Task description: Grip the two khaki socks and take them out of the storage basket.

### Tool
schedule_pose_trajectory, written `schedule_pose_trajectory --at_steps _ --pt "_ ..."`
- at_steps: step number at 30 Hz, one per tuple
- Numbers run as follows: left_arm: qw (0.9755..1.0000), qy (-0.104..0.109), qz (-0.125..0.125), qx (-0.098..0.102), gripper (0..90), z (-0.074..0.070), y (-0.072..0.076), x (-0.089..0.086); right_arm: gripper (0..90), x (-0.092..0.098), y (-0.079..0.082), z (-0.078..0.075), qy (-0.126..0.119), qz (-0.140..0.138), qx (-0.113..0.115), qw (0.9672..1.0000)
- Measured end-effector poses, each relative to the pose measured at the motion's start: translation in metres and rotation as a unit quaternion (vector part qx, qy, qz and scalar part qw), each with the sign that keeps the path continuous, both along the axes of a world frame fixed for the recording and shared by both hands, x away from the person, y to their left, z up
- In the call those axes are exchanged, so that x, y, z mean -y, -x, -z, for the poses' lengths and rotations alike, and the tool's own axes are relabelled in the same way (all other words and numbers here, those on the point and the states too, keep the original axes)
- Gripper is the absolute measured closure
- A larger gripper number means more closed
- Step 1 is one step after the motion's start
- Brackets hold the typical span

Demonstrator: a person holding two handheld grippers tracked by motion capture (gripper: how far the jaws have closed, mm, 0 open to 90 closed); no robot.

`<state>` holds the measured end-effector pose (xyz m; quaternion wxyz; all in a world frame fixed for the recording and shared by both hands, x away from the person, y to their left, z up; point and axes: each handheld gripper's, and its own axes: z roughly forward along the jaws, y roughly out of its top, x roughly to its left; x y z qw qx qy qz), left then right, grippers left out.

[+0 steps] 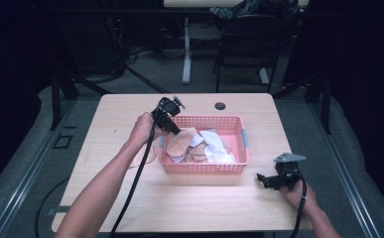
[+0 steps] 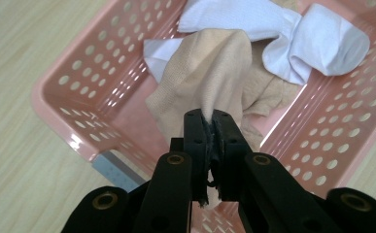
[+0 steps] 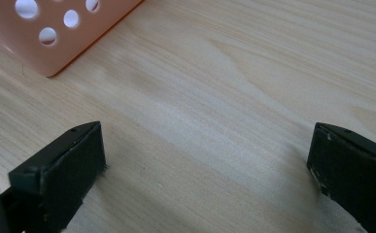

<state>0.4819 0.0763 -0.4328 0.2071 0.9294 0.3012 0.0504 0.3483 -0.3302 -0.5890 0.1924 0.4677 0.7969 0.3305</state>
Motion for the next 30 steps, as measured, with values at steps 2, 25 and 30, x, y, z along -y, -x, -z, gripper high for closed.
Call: schedule_pose_trajectory --at_steps 2,25,30 --pt "1.0000 0.003 0.000 0.004 85.9 -0.005 0.000 -0.001 0.0 0.000 0.000 0.000 0.000 0.001 0.000 1.0000" --pt "0.9984 0.022 -0.017 0.049 85.9 -0.062 -0.003 -0.023 0.0 0.000 0.000 0.000 0.000 0.000 0.001 1.0000" --pt "0.9976 0.026 -0.028 0.058 85.9 -0.070 -0.003 -0.033 0.0 0.000 0.000 0.000 0.000 0.000 0.001 1.0000"
